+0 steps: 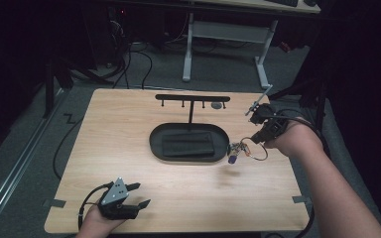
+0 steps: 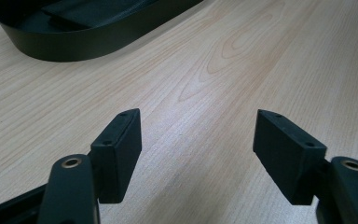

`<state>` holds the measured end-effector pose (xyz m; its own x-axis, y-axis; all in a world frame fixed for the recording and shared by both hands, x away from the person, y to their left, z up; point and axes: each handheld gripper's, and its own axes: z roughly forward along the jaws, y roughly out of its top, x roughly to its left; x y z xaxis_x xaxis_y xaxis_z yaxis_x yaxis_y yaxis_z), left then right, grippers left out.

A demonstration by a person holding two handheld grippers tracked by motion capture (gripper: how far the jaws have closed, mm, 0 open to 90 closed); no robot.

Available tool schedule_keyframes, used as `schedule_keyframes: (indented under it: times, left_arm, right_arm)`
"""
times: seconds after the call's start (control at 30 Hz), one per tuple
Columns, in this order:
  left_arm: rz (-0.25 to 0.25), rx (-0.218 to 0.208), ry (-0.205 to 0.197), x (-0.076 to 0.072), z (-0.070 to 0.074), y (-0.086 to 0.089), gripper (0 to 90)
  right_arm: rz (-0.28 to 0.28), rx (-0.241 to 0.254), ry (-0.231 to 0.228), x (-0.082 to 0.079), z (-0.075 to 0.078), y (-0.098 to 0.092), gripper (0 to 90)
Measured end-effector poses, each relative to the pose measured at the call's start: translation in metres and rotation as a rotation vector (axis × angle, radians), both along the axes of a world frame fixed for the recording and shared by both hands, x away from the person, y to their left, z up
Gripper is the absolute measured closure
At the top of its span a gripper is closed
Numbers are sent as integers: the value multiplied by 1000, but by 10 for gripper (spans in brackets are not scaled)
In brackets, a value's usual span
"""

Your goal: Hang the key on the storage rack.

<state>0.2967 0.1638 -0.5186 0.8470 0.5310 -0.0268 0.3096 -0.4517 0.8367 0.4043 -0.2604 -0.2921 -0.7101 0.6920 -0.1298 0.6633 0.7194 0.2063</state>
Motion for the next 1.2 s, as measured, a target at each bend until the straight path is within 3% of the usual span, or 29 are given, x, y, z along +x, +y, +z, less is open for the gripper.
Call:
schedule_keyframes:
  times: [0.27, 0.73, 1.2]
  left_arm:
    - [2, -4, 0, -1, 0, 1, 331]
    - [34, -32, 2, 2, 0, 10, 328]
    - [30, -27, 3, 3, -1, 10, 328]
  right_arm:
    - [-6, 24, 0, 22, 6, 10, 880]
    - [1, 48, 15, 56, -2, 28, 880]
    - [5, 55, -22, 83, 2, 45, 879]
